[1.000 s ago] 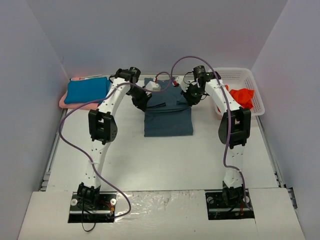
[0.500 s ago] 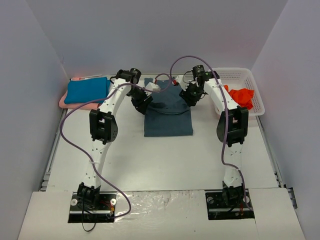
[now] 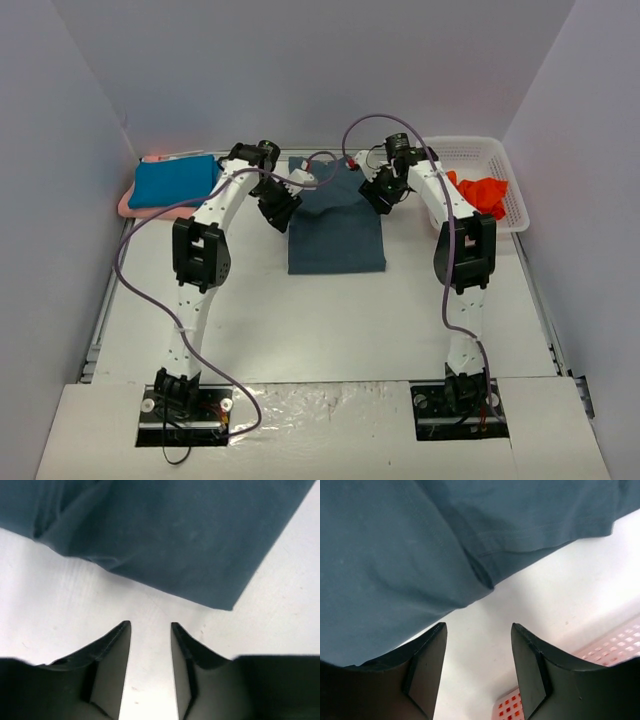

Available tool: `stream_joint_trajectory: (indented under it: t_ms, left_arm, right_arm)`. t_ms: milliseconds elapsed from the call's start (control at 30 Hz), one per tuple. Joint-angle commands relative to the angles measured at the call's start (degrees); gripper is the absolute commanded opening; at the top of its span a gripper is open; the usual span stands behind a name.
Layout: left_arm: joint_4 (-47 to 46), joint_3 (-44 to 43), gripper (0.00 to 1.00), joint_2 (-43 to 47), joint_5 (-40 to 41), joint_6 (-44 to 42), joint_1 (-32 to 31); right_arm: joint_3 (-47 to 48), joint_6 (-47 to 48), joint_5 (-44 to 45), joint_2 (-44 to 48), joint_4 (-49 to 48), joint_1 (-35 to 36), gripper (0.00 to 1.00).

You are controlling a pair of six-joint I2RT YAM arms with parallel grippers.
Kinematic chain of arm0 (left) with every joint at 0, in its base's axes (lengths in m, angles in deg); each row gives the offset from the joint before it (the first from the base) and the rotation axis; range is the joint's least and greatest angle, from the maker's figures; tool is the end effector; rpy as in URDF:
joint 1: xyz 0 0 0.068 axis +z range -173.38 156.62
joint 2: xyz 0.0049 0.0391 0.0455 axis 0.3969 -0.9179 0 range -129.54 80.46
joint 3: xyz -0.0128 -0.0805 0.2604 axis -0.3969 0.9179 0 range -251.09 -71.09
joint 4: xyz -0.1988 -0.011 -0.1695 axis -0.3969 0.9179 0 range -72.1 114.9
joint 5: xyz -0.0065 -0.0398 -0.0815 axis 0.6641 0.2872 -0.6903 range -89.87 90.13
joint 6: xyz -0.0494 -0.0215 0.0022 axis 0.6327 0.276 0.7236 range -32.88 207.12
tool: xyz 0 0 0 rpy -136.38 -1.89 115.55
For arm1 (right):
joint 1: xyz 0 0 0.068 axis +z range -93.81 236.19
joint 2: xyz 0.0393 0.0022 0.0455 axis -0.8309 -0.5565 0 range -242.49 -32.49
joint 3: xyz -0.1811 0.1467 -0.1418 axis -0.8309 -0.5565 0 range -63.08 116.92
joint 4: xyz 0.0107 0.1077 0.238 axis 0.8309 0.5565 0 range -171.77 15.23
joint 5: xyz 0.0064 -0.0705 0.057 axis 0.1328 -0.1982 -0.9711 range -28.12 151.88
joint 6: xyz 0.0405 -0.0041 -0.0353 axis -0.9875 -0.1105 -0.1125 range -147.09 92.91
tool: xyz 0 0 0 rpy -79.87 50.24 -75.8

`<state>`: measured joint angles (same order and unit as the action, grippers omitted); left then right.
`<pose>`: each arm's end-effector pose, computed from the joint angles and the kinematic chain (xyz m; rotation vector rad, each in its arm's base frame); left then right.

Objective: Fold and stack the t-shirts

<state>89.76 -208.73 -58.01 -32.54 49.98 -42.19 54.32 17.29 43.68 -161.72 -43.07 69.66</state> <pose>0.4619 -0.1777 0.2458 1.3581 2.3028 -0.7080 0.4911 0.1290 0.2434 -1.2787 2.0294 0.1406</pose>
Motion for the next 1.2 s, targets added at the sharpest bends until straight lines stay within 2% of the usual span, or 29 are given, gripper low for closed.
stream_joint_trajectory:
  t_ms: [0, 67, 133, 167, 233, 300, 333, 367, 433, 467, 500, 533, 633, 800, 900, 1167]
  left_arm:
    - [0.5, 4.4, 0.31, 8.9, 0.3, 0.8, 1.4]
    - [0.7, 6.7, 0.18, 10.2, -1.8, 1.4, 3.0]
    - [0.7, 10.5, 0.11, 12.4, -3.3, 1.7, 4.4]
    - [0.3, 11.9, 0.04, 13.3, -3.5, 2.2, 4.8]
    - [-1.5, 17.3, 0.03, 16.6, -3.7, 3.0, 5.6]
    - [-3.0, 20.6, 0.02, 20.2, -4.6, 3.2, 7.0]
    - [-3.1, 22.9, 0.02, 21.0, -4.7, 3.2, 7.6]
    - [-3.0, 23.6, 0.02, 22.1, -4.3, 3.4, 8.7]
    - [-3.7, 26.6, 0.02, 25.3, -4.2, 4.0, 9.9]
    - [-4.3, 27.9, 0.03, 26.7, -4.2, 4.9, 11.1]
    - [-6.0, 29.2, 0.05, 29.4, -3.9, 5.4, 11.8]
    - [-7.2, 30.6, 0.11, 30.7, -3.4, 5.9, 12.2]
    - [-10.6, 35.3, 0.17, 35.6, -2.2, 7.4, 14.1]
    - [-14.8, 40.5, 0.23, 41.3, -1.2, 9.0, 15.6]
    - [-14.9, 41.3, 0.23, 42.5, -0.2, 9.1, 15.6]
    - [-16.4, 44.0, 0.11, 43.6, 0.1, 8.6, 15.8]
  right_arm:
    - [-4.1, -1.6, 0.3, 7.0, -0.5, -0.1, 0.50]
    - [-5.5, -2.6, -0.4, 7.9, -0.5, 0.0, 0.49]
    - [-8.2, -2.9, -1.3, 9.6, -0.7, 0.1, 0.49]
    - [-9.1, -3.1, -2.4, 10.1, -0.8, 0.1, 0.48]
    - [-11.4, -3.2, -4.3, 11.9, -1.6, 0.2, 0.48]
    - [-12.0, -3.9, -6.9, 12.7, -2.4, 0.4, 0.42]
    - [-11.7, -4.3, -7.6, 12.6, -2.3, 0.7, 0.38]
    - [-11.2, -4.7, -7.9, 12.3, -2.3, 1.0, 0.25]
    - [-10.0, -5.2, -7.6, 11.4, -2.3, 2.5, 0.15]
    - [-9.7, -5.2, -7.5, 11.0, -2.3, 3.1, 0.03]
    - [-9.2, -5.3, -7.5, 10.1, -2.1, 4.4, 0.00]
    - [-8.8, -5.2, -7.3, 9.5, -2.1, 5.1, 0.00]
    - [-6.6, -5.6, -7.0, 6.9, -2.2, 8.0, 0.00]
    - [-0.7, -6.8, -7.4, 1.2, -2.2, 11.3, 0.00]
    - [2.9, -7.8, -7.5, -2.0, -2.3, 12.9, 0.00]
    - [8.8, -9.2, -8.1, -6.9, -2.2, 15.4, 0.00]
